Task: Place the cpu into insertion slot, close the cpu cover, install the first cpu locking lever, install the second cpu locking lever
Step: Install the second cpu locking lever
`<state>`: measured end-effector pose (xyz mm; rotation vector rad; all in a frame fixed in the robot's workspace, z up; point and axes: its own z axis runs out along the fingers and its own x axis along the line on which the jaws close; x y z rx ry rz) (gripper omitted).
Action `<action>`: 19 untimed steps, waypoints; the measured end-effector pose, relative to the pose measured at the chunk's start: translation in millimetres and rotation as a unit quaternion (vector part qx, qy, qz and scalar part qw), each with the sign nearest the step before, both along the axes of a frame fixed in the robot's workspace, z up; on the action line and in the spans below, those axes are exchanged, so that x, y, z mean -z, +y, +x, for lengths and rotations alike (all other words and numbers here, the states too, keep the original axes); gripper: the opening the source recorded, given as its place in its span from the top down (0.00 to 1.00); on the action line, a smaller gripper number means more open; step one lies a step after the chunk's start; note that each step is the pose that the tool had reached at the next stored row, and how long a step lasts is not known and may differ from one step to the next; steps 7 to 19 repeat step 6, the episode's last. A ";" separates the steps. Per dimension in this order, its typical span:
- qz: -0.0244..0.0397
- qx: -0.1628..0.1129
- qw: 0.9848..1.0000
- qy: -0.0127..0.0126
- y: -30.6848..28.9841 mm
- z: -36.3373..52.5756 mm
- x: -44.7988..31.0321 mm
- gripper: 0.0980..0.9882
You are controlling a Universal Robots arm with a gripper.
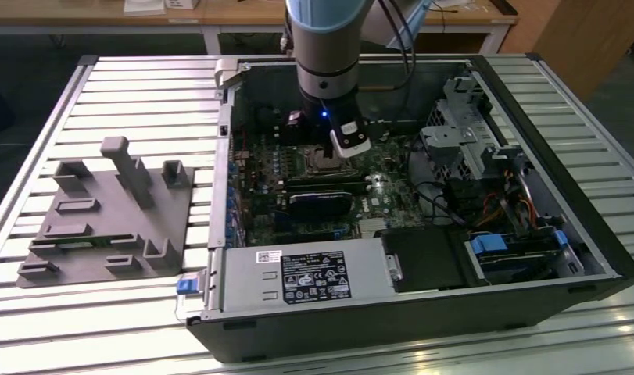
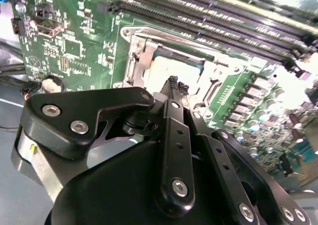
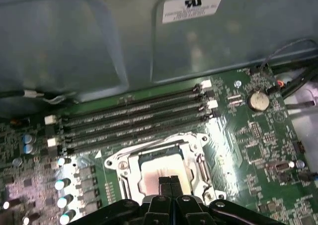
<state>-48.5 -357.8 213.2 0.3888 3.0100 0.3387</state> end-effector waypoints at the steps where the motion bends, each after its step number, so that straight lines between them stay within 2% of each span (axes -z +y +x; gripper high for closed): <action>1: 0.000 0.000 1.000 0.000 0.2 0.3 0.0 0.99; 19: 0.000 0.000 1.000 0.000 0.2 0.7 0.0 0.99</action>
